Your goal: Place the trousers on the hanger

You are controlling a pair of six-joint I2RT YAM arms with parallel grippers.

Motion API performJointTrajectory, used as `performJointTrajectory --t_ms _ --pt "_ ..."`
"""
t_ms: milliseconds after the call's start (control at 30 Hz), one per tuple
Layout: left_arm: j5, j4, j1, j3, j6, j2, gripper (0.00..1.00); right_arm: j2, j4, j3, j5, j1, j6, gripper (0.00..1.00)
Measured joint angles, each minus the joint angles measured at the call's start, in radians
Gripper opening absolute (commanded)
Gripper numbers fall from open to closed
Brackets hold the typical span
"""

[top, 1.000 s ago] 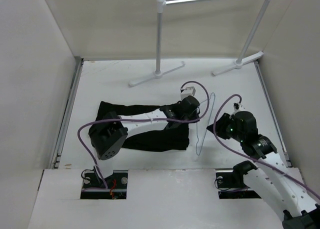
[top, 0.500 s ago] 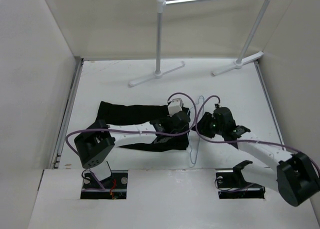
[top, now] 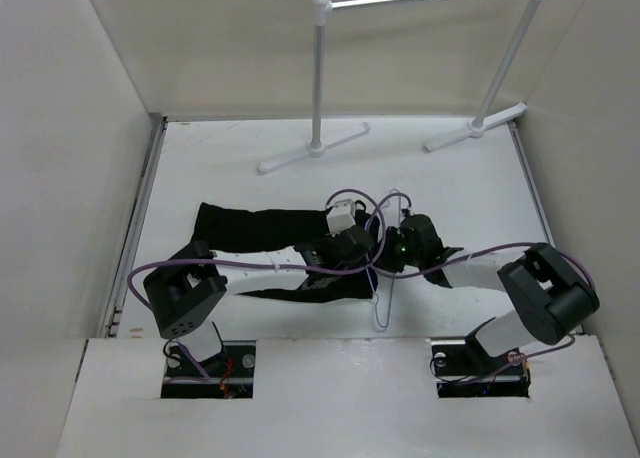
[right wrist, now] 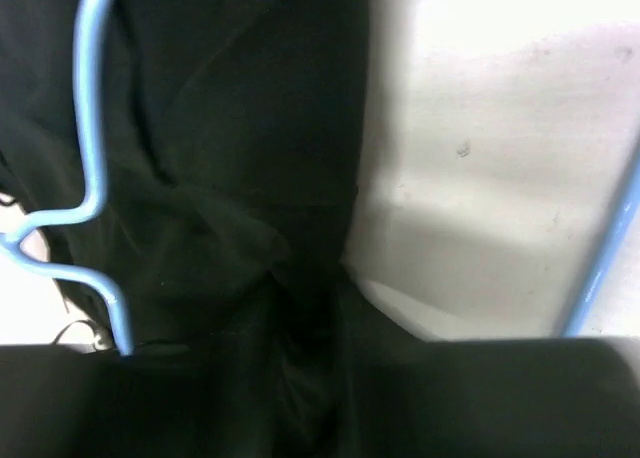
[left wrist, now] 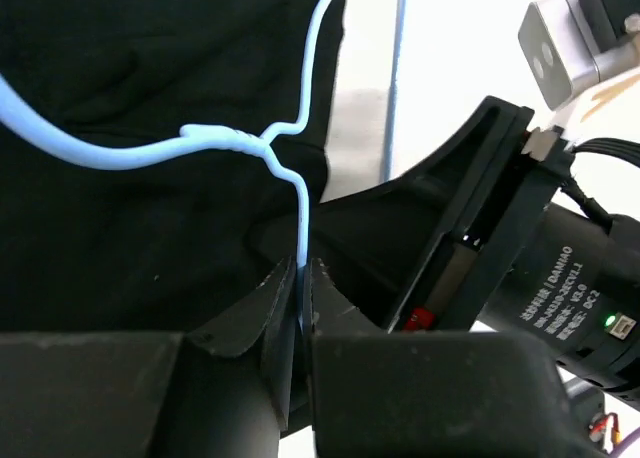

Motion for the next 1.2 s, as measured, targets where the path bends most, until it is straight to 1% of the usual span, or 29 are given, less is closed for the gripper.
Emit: performJointTrajectory --t_ms 33,100,233,467,600,733,900,1033,1133,1200 --pt "0.0 0.002 0.003 -0.007 0.0 -0.003 0.0 0.005 0.012 -0.007 -0.002 0.001 0.011 0.13" --pt "-0.002 0.002 0.01 -0.025 0.0 -0.016 0.0 -0.011 0.03 -0.026 -0.002 0.002 0.033 0.11" --pt "-0.009 -0.001 0.031 -0.069 0.002 -0.072 0.0 -0.106 0.012 -0.044 -0.006 -0.015 0.051 0.1" --pt "-0.03 -0.011 0.106 -0.204 0.01 -0.24 0.0 -0.319 -0.103 -0.044 -0.011 -0.072 0.052 0.1" --pt "-0.032 -0.04 0.162 -0.285 0.015 -0.321 0.0 -0.397 -0.183 -0.047 -0.021 -0.104 0.046 0.09" --pt "-0.028 -0.071 0.194 -0.33 0.039 -0.393 0.0 -0.454 -0.242 -0.072 -0.042 -0.178 0.036 0.08" --pt "-0.053 -0.145 0.234 -0.352 0.08 -0.477 0.0 -0.478 -0.311 -0.097 -0.04 -0.261 0.01 0.08" --pt "-0.083 -0.18 0.238 -0.352 0.113 -0.497 0.0 -0.467 -0.341 -0.098 -0.038 -0.293 -0.013 0.08" --pt "-0.107 -0.21 0.216 -0.352 0.143 -0.497 0.0 -0.431 -0.344 -0.098 -0.03 -0.298 -0.023 0.09" --pt "-0.144 -0.234 0.179 -0.346 0.171 -0.489 0.0 -0.406 -0.344 -0.098 -0.019 -0.298 -0.027 0.1"
